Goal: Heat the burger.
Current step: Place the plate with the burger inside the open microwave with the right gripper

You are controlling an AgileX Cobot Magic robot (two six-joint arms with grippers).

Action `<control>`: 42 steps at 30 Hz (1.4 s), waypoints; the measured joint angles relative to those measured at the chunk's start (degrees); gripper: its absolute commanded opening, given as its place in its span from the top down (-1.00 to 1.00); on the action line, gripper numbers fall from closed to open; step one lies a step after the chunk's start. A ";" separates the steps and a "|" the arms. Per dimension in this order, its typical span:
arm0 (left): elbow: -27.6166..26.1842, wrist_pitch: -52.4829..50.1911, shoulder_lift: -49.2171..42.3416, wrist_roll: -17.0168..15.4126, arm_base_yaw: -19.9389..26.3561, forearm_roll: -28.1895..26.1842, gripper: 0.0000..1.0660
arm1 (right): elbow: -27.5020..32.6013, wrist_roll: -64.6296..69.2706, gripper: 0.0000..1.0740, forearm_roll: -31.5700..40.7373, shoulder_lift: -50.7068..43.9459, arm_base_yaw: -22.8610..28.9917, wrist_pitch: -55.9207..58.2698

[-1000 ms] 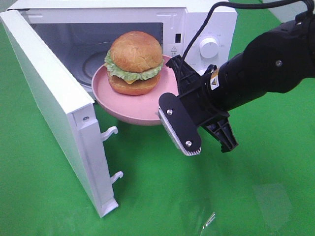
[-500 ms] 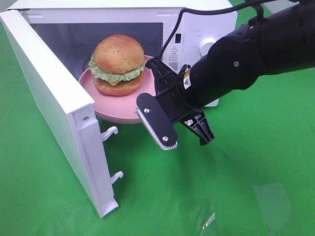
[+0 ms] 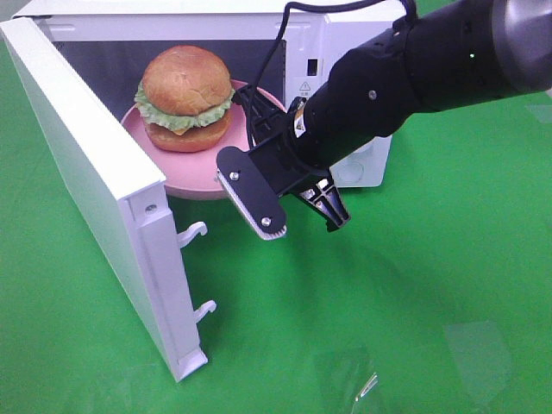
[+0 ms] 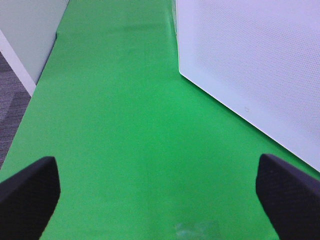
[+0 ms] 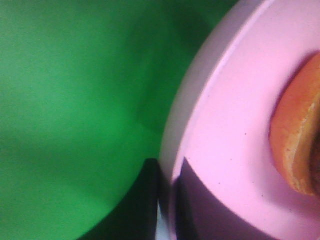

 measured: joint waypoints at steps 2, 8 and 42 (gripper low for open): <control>0.00 0.00 0.00 0.00 0.00 0.00 -0.88 | -1.09 0.00 1.00 0.00 0.74 0.00 0.00; 0.00 0.00 0.00 0.00 0.00 0.00 -0.88 | -3.67 0.00 1.00 -0.11 3.21 0.00 1.15; 0.00 0.00 0.00 0.00 0.00 0.00 -0.88 | -32.66 19.82 1.00 -8.88 21.66 0.00 11.34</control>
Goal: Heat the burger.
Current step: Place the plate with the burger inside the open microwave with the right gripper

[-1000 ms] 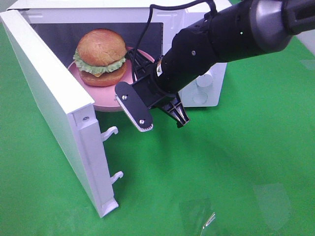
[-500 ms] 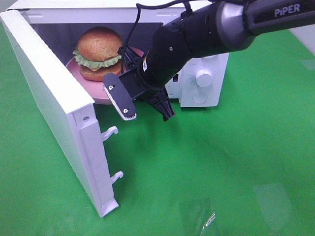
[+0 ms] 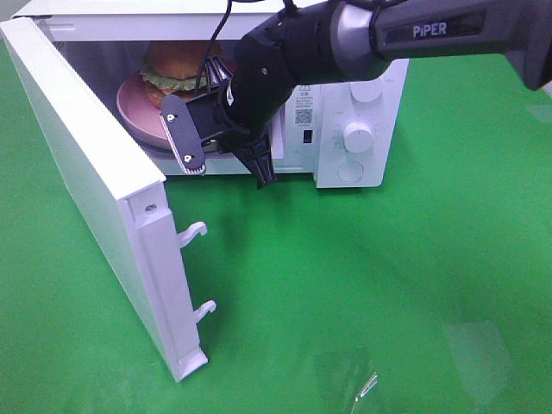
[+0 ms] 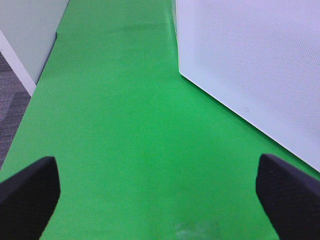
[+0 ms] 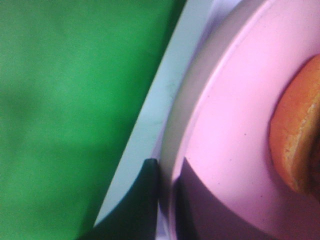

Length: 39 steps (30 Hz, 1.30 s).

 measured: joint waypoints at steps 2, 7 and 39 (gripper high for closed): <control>0.00 0.00 0.00 0.00 0.00 0.00 -0.88 | -1.43 1.43 1.00 -0.57 0.80 0.00 0.63; 0.00 0.00 0.00 0.00 0.00 0.00 -0.88 | -4.53 2.35 0.99 -1.09 3.15 -0.11 1.03; 0.00 0.00 0.00 0.00 0.00 0.00 -0.88 | -7.62 7.22 0.50 -2.75 5.39 -1.43 2.46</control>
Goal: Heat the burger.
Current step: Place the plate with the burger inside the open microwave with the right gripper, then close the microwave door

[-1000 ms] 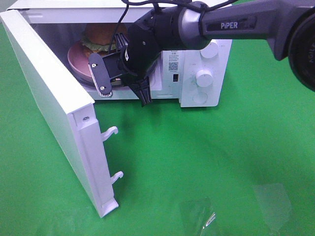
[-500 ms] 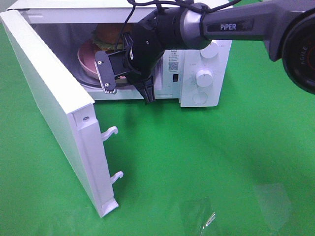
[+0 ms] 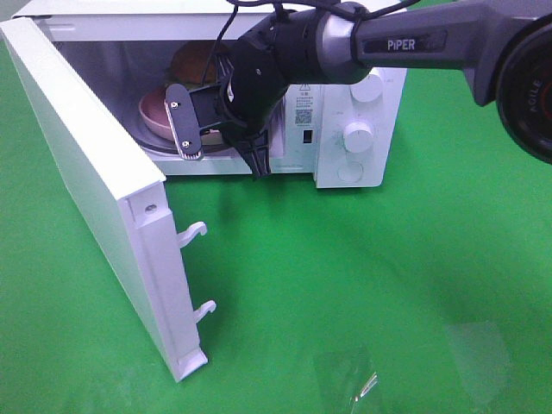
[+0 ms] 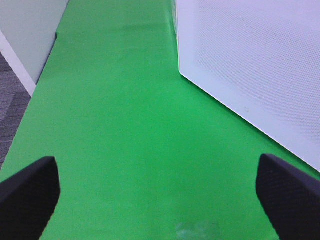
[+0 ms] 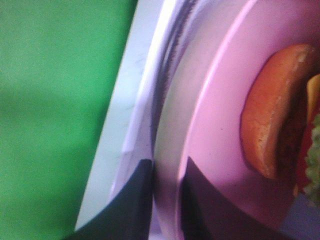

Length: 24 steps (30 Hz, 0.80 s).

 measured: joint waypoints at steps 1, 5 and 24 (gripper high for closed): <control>0.00 0.00 0.00 0.00 0.00 0.00 -0.88 | -0.29 0.00 0.37 -0.11 0.00 0.00 -0.40; 0.00 0.00 0.00 0.00 0.00 0.00 -0.88 | -0.40 0.11 0.26 -0.11 0.00 0.00 -0.40; 0.00 0.00 0.00 0.00 0.00 0.00 -0.88 | 11.75 0.46 0.05 -0.34 -8.37 0.63 -4.98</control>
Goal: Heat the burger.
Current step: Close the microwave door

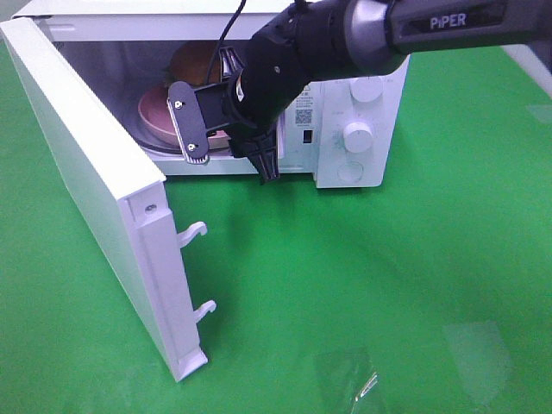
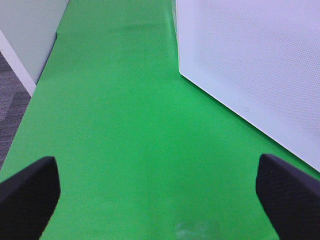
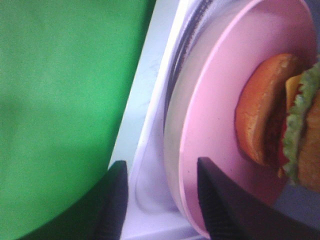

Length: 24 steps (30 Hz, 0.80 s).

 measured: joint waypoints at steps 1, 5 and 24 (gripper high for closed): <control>0.00 0.00 0.00 0.00 -0.06 0.00 -0.88 | 1.89 0.00 0.00 0.00 -1.49 0.00 -0.29; 0.00 0.00 0.00 0.00 0.00 0.00 -0.88 | 5.96 0.00 -0.05 0.00 -4.01 0.00 -0.86; 0.00 0.00 0.00 0.00 0.00 0.00 -0.88 | 24.87 12.15 -0.55 2.58 -18.51 0.00 -11.40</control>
